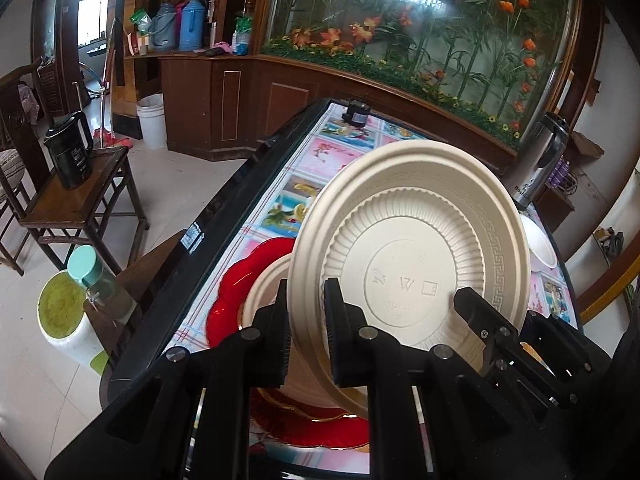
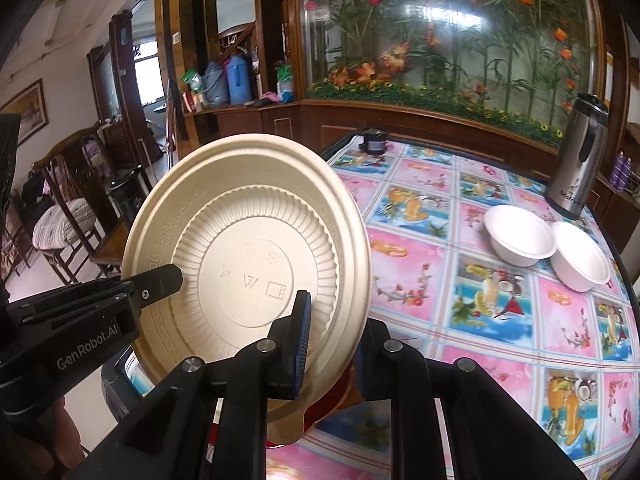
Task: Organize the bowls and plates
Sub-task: 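Carry the beige bowl with the right tool toward the red plate stack, then lower the beige bowl onto the stack and open the right tool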
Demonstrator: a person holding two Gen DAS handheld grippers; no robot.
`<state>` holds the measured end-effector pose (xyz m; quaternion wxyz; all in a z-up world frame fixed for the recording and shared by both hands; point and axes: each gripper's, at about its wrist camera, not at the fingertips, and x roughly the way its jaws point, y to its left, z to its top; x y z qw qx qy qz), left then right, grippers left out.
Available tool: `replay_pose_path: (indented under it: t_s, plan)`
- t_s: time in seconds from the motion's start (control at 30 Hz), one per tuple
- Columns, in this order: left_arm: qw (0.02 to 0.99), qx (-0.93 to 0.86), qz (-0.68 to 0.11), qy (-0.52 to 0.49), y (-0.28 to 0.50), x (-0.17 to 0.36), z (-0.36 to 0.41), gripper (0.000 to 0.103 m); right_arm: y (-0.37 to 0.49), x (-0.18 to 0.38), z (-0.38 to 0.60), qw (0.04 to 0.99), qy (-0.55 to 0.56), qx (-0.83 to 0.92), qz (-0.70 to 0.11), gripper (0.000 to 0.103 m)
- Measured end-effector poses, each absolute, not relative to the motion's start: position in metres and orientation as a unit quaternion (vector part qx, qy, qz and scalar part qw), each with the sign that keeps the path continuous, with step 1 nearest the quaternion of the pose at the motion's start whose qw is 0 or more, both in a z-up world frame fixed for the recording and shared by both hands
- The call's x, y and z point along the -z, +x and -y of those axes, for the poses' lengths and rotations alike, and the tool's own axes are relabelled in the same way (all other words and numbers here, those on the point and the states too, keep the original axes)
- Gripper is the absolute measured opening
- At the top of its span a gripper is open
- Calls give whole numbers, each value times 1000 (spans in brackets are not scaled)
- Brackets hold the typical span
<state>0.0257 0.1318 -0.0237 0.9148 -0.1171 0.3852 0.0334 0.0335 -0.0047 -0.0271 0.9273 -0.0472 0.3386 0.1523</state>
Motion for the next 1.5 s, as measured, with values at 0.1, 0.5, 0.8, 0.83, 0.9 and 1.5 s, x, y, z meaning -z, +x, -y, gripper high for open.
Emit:
replay_pose_path:
  t_s: [0.1,0.5,0.8,0.83,0.9,1.5]
  plan:
    - [911,-38,-396,-110,25,32,-136,14,33,36,-3,924,-51,-155,-347,18]
    - [897,-62,-430,-85,26,57,-146,16,37,72,-24,910,-73,-152,-379,18]
    - [901,-93,-420,-46,21,57,-149,22,37,84,-39,907,-95,-160,-378,23]
    - [903,-100,-417,-40,20,57,-150,23,37,85,-39,907,-96,-160,-378,23]
    - [906,-110,-408,-33,19,54,-154,31,37,88,-40,906,-103,-158,-379,23]
    - [928,-122,-349,-51,5,25,-168,42,3,38,-18,941,-130,-143,-276,58]
